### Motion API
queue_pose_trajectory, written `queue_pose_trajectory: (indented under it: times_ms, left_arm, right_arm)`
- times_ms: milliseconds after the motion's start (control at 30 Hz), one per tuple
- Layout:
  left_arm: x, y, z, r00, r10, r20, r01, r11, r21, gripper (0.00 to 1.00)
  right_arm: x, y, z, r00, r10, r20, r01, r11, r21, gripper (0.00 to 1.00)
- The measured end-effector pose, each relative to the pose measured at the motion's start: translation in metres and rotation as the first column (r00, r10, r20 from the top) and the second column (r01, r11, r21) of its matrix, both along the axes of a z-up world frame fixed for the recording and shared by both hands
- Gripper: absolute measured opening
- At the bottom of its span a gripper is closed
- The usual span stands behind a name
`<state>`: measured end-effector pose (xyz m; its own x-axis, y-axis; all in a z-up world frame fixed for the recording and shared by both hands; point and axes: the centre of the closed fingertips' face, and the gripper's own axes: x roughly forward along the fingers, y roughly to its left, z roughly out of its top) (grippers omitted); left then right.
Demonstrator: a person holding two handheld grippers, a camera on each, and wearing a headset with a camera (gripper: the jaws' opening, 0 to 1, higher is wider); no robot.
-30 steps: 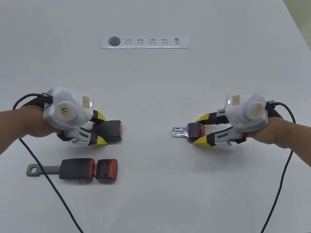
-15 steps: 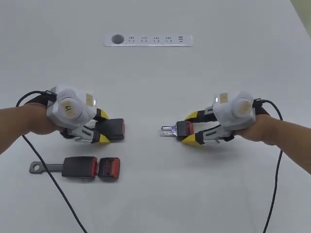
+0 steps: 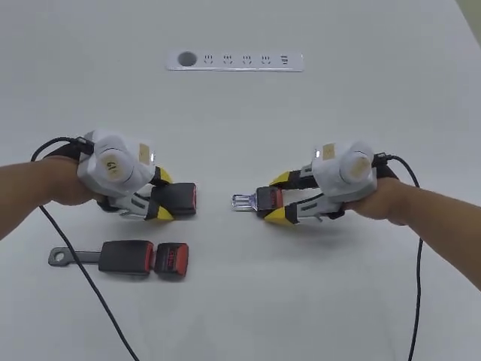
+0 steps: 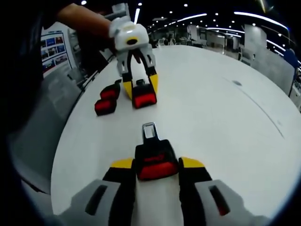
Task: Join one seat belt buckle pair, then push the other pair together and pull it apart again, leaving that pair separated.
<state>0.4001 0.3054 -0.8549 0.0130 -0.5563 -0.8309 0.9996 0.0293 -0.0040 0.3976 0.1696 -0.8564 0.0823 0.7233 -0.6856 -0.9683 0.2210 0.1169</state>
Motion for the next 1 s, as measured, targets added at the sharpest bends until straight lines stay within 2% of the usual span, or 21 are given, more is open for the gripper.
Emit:
queue_pose_trajectory:
  times_ms: [333, 633, 767, 800, 833, 967, 1000]
  left_arm:
    - [0.000, 0.000, 0.000, 1.000, -0.002, 0.000, 0.002, 1.000, -0.004, 0.35]
    - [0.000, -0.001, 0.000, 1.000, -0.007, -0.001, 0.007, 1.000, -0.001, 0.35]
    - [0.000, -0.001, 0.001, 1.000, -0.011, 0.000, 0.011, 1.000, -0.001, 0.35]
    - [0.000, -0.001, 0.001, 1.000, -0.009, 0.000, 0.009, 1.000, -0.005, 0.35]
    - [0.000, -0.001, 0.001, 1.000, -0.008, 0.000, 0.008, 1.000, -0.006, 0.35]
    - [-0.001, -0.003, 0.001, 1.000, -0.020, 0.002, 0.020, 1.000, 0.002, 0.35]
    - [-0.002, -0.002, 0.000, 1.000, -0.022, -0.001, 0.022, 1.000, 0.011, 0.35]
  right_arm:
    - [-0.001, 0.030, 0.000, 1.000, 0.007, -0.007, -0.006, 0.999, 0.046, 0.36]
    - [0.000, 0.049, -0.001, 1.000, 0.019, -0.004, -0.018, 0.997, 0.081, 0.36]
    - [0.001, 0.058, -0.001, 1.000, 0.021, -0.005, -0.020, 0.996, 0.088, 0.36]
    - [0.002, 0.057, -0.002, 0.999, 0.040, 0.022, -0.042, 0.997, 0.072, 0.36]
    - [0.003, 0.058, -0.002, 1.000, 0.021, -0.003, -0.021, 0.996, 0.086, 0.36]
    - [0.003, 0.069, -0.001, 1.000, 0.026, -0.004, -0.026, 0.995, 0.095, 0.36]
    - [0.005, 0.070, -0.001, 0.999, 0.030, 0.011, -0.031, 0.996, 0.087, 0.36]
